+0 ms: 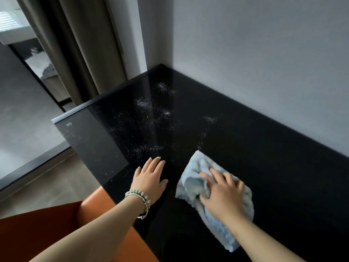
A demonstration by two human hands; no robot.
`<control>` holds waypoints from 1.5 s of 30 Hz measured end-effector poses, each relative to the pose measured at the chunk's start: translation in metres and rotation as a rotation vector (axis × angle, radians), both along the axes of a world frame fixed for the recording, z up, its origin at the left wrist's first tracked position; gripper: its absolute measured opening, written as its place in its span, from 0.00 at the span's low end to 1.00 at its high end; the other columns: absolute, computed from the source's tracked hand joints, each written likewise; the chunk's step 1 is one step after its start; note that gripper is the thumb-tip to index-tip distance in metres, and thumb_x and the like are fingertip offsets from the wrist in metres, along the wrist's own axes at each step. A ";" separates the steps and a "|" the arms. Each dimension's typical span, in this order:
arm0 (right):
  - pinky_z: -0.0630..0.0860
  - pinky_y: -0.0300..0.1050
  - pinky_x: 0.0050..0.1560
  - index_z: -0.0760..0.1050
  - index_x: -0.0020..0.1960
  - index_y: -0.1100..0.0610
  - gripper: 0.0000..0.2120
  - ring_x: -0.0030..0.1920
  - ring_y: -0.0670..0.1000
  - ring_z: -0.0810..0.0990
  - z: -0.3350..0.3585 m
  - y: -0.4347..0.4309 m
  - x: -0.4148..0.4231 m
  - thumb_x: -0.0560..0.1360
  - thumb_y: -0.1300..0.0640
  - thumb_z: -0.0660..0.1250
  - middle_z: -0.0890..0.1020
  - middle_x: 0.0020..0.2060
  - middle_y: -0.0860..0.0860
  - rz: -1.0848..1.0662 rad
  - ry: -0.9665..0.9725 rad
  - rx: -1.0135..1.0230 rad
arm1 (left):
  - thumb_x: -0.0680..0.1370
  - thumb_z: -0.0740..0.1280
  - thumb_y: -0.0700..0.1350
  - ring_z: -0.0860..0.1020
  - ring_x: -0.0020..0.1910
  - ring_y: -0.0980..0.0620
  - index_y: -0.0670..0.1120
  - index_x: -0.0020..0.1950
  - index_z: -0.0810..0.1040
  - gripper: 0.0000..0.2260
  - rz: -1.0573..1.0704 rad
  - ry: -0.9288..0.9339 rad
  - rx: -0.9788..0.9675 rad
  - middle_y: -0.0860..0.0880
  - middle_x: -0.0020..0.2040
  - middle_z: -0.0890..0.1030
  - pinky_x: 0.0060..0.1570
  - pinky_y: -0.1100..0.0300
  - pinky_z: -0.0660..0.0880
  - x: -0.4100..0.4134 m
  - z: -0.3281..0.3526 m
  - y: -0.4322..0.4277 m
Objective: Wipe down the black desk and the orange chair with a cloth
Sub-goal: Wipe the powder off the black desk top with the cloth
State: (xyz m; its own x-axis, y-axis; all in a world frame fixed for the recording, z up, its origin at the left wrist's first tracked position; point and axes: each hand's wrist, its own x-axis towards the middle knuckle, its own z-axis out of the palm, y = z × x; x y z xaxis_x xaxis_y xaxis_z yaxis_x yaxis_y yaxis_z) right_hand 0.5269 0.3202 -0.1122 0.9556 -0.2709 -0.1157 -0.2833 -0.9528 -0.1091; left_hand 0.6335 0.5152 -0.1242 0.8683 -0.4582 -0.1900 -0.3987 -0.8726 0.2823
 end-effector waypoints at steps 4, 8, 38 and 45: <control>0.56 0.62 0.65 0.57 0.70 0.40 0.27 0.69 0.53 0.55 0.003 -0.031 0.011 0.72 0.38 0.57 0.56 0.73 0.43 -0.253 0.018 -0.024 | 0.79 0.57 0.56 0.43 0.76 0.52 0.53 0.76 0.49 0.29 -0.018 -0.010 0.006 0.55 0.77 0.47 0.73 0.50 0.47 0.005 0.003 -0.004; 0.57 0.64 0.65 0.55 0.72 0.43 0.30 0.72 0.55 0.53 0.003 -0.036 0.021 0.73 0.37 0.58 0.53 0.75 0.45 -0.310 0.084 -0.009 | 0.78 0.58 0.56 0.43 0.76 0.51 0.53 0.76 0.48 0.30 -0.035 -0.004 0.023 0.55 0.77 0.47 0.73 0.49 0.47 0.007 0.002 -0.004; 0.60 0.60 0.64 0.63 0.68 0.47 0.25 0.68 0.54 0.61 0.014 -0.091 0.041 0.72 0.47 0.60 0.65 0.70 0.46 -0.369 -0.041 0.006 | 0.71 0.64 0.64 0.41 0.75 0.51 0.53 0.76 0.46 0.41 -0.121 -0.015 0.072 0.55 0.77 0.43 0.72 0.45 0.45 0.060 0.009 -0.043; 0.58 0.51 0.56 0.74 0.57 0.43 0.20 0.61 0.50 0.71 0.005 -0.055 0.050 0.65 0.51 0.66 0.76 0.55 0.39 0.065 -0.213 0.122 | 0.67 0.65 0.68 0.42 0.75 0.51 0.54 0.76 0.45 0.46 -0.127 0.027 0.102 0.56 0.76 0.43 0.71 0.43 0.45 0.070 0.003 -0.059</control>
